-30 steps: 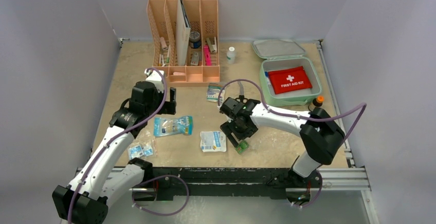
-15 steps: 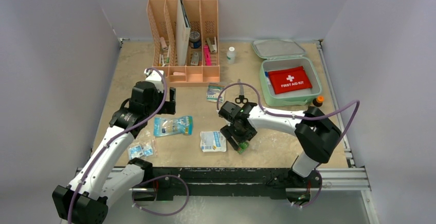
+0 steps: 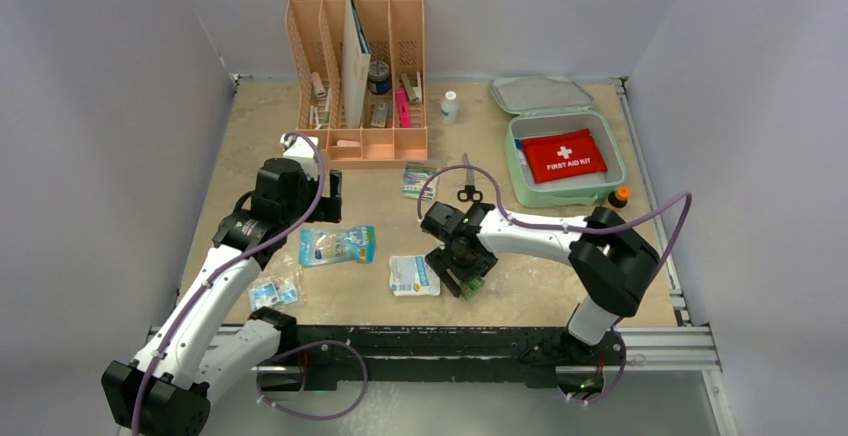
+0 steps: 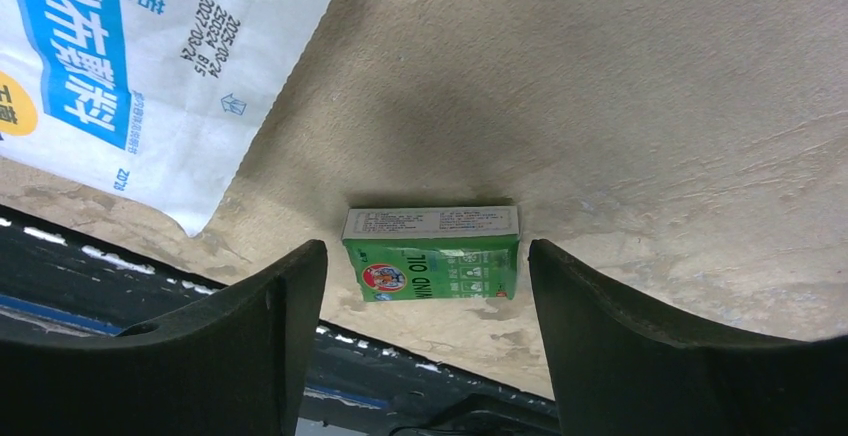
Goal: Organize the medicine kit
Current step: Pick up the medical item at the center of the board.
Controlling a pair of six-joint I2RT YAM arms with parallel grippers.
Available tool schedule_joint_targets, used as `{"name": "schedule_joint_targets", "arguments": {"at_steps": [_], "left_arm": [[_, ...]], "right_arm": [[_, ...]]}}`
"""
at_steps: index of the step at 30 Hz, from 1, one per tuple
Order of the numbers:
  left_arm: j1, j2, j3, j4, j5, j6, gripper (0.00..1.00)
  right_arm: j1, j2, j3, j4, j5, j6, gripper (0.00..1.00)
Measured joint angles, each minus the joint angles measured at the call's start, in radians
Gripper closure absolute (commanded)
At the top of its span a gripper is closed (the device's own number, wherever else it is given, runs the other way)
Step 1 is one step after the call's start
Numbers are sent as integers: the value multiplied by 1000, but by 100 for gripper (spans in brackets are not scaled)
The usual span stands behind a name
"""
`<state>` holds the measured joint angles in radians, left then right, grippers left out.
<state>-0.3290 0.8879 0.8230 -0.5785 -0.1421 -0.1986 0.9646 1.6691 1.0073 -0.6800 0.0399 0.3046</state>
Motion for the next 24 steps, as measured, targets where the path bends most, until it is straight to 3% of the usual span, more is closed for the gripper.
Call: {"name": "schedule_joint_targets", "arguments": {"at_steps": [24], "left_arm": [[0,0,0,0,0,0,1]], "right_arm": [[19,10,-2,5,48,107,47]]}}
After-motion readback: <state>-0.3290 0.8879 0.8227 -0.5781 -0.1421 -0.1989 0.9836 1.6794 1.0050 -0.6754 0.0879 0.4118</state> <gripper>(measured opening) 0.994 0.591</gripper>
